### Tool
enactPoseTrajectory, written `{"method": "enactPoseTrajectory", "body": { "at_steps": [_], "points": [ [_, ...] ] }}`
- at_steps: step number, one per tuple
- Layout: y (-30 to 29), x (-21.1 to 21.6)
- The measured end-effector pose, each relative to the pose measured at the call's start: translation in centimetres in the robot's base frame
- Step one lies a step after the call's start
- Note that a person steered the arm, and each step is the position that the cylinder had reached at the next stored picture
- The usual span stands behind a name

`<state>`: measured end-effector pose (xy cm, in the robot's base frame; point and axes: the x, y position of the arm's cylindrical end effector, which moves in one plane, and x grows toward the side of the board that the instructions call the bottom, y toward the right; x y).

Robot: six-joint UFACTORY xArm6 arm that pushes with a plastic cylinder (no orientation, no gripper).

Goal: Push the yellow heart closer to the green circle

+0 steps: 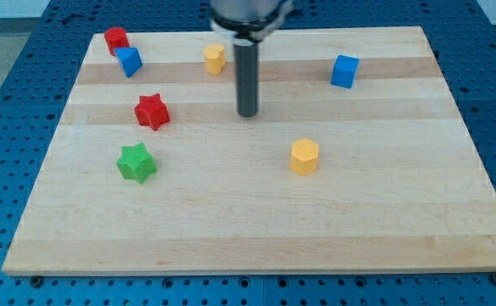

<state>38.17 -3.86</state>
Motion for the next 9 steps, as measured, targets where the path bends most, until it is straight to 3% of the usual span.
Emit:
{"method": "enactPoseTrajectory", "body": {
  "at_steps": [2,5,7,9],
  "points": [
    [-4.6,-4.7],
    [-12.2,-7.7],
    [-11.0,-12.1],
    [-6.0,-10.3]
  ]
}}
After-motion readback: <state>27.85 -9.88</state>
